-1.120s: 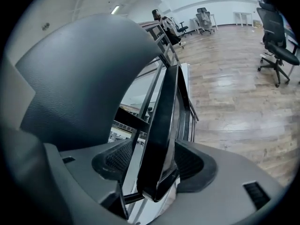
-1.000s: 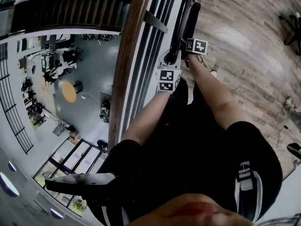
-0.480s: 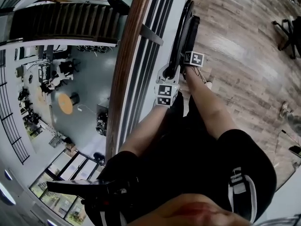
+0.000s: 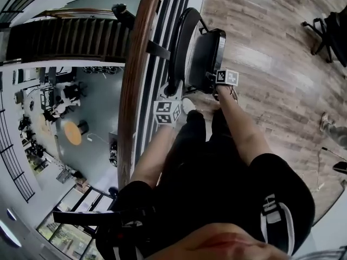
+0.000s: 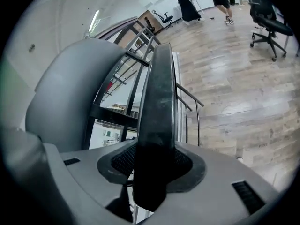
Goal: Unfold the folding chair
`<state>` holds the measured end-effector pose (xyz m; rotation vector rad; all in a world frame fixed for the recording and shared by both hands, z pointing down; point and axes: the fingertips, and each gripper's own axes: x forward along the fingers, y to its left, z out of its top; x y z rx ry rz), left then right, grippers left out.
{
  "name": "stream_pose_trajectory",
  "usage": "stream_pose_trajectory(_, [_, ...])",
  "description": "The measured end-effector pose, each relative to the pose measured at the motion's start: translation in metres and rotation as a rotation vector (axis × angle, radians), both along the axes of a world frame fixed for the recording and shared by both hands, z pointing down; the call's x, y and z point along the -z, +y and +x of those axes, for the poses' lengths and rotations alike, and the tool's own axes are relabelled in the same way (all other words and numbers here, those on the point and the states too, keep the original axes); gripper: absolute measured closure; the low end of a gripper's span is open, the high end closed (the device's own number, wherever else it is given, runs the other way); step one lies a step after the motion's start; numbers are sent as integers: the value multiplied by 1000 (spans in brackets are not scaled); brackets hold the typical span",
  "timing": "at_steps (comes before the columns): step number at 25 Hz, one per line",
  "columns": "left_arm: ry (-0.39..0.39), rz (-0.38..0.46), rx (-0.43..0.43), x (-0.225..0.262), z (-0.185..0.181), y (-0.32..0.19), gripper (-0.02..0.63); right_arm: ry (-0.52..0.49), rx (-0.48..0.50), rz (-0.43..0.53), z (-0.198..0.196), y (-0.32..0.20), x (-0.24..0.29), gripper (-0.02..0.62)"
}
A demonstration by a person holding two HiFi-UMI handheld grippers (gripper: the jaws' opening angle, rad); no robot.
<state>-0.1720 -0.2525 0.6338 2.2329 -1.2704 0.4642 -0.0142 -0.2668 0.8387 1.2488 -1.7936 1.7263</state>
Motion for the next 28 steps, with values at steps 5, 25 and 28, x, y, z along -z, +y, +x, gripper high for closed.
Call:
stream_pose_trajectory(5, [37, -43, 9, -13, -18, -8, 529, -99, -6, -15, 31, 9, -13, 419])
stream_pose_trajectory(25, [156, -106, -14, -55, -19, -6, 529, -456, 35, 60, 147, 53, -80, 419])
stream_pose_trajectory(28, [175, -101, -11, -66, -28, -8, 528, -459, 50, 56, 165, 59, -98, 419])
